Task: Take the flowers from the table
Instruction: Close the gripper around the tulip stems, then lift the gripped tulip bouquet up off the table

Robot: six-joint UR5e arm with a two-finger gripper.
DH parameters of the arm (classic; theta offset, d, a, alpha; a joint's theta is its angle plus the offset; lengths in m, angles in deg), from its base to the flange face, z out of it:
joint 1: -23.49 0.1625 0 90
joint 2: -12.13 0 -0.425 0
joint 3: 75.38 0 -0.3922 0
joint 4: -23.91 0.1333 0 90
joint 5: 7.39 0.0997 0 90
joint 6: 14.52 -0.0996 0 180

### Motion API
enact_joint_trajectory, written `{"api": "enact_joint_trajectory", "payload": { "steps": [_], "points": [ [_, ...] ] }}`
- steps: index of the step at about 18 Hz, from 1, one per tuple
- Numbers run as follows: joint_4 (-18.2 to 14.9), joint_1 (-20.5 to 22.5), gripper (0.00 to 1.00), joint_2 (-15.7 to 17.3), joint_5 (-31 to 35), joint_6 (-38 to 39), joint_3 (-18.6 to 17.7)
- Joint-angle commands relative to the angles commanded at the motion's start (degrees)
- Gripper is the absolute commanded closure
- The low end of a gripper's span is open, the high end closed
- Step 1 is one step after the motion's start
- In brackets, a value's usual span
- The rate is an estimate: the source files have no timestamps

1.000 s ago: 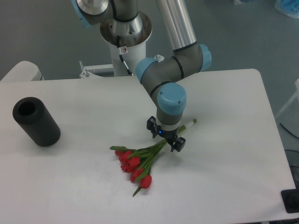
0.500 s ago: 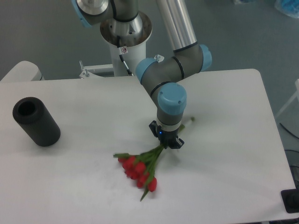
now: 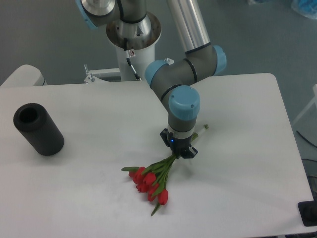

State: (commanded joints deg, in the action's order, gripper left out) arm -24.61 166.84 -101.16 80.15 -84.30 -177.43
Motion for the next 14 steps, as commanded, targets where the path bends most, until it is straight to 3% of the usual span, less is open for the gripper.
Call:
{"api": "enact_joint_trajectory", "payload": {
  "steps": [3, 10, 14],
  "points": [
    [-2.4, 0.0, 0.87, 2.6, -0.7, -0.1, 1.8],
    [-9.1, 0.4, 0.87, 9.6, -11.0, 0.4, 4.8],
    [-9.8, 2.2, 0.87, 12.7, -16.9, 0.9, 5.2]
  ]
}}
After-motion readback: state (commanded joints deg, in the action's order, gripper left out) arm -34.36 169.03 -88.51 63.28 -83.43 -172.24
